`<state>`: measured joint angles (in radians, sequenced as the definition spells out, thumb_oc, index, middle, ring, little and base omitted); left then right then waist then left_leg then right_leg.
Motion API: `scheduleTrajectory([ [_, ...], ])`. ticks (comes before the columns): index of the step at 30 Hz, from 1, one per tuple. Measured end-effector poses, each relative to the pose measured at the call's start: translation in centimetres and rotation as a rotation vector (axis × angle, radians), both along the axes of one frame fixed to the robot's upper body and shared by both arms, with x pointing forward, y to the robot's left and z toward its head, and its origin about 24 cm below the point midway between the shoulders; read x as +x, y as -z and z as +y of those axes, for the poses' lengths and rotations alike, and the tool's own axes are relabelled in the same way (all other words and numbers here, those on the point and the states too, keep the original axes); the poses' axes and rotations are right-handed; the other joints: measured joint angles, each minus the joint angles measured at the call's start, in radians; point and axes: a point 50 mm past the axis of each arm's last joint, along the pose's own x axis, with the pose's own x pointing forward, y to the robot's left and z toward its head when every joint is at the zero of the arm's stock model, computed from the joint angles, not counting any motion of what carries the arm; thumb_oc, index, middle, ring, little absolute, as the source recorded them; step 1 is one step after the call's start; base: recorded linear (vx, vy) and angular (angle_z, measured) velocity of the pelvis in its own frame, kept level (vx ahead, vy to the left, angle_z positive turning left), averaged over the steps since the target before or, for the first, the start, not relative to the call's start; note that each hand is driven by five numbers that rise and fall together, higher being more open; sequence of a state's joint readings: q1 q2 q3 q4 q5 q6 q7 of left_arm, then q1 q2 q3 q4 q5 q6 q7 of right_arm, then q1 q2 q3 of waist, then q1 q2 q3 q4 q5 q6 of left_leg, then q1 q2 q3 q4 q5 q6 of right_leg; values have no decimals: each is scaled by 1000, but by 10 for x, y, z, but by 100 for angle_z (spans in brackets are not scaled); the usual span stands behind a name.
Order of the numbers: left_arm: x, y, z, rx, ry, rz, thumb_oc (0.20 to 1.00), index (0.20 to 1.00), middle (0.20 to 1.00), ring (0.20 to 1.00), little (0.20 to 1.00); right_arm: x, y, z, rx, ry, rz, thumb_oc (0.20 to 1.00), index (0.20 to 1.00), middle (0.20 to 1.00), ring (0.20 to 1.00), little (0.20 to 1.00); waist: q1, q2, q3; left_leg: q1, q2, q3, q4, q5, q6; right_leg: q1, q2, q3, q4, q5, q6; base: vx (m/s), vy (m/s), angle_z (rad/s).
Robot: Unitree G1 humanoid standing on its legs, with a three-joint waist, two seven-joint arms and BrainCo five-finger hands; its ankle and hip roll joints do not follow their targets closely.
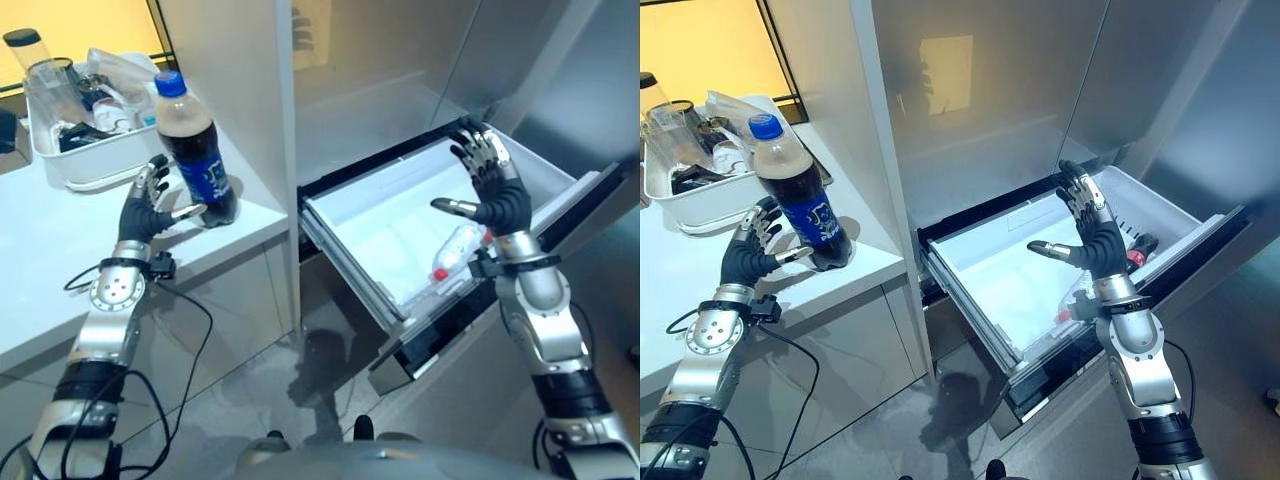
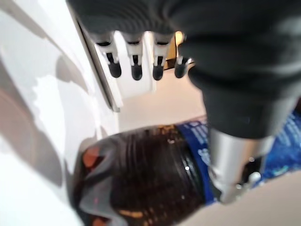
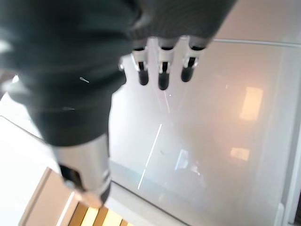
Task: Take the drinks into the refrigerator
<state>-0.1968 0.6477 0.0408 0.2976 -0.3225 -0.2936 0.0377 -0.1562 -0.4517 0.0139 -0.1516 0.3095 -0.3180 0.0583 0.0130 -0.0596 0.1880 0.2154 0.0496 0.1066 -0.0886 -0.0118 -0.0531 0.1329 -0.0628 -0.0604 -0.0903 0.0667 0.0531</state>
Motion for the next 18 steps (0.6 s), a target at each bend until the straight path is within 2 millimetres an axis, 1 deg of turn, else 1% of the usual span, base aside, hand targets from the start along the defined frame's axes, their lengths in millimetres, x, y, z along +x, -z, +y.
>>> scheduleTrajectory([
  [5, 1, 6, -8, 36, 40, 35, 1000, 1000, 1000, 1000, 1000, 0, 1, 0, -3, -3, 3, 1000, 1000, 1000, 1000, 1000, 0, -1, -4, 1, 1, 1, 0, 0, 0, 0, 1, 1, 0, 1, 0, 0, 0, 0],
  [13, 4, 23, -27, 10, 100, 95, 1000, 1000, 1000, 1000, 1000, 0, 2, 2, 2, -27, 9, 1000, 1000, 1000, 1000, 1000, -2, -5, -13, 0, 1, 1, 0, 0, 0, -1, 2, 2, 0, 1, 0, 0, 0, 0],
  [18, 5, 26, -31, -2, 114, 102, 1000, 1000, 1000, 1000, 1000, 0, 4, 6, 4, -46, 19, 1000, 1000, 1000, 1000, 1000, -4, -6, -22, 0, 1, 3, 0, 0, 0, -2, 2, 3, 0, 2, 0, 0, 0, 0],
])
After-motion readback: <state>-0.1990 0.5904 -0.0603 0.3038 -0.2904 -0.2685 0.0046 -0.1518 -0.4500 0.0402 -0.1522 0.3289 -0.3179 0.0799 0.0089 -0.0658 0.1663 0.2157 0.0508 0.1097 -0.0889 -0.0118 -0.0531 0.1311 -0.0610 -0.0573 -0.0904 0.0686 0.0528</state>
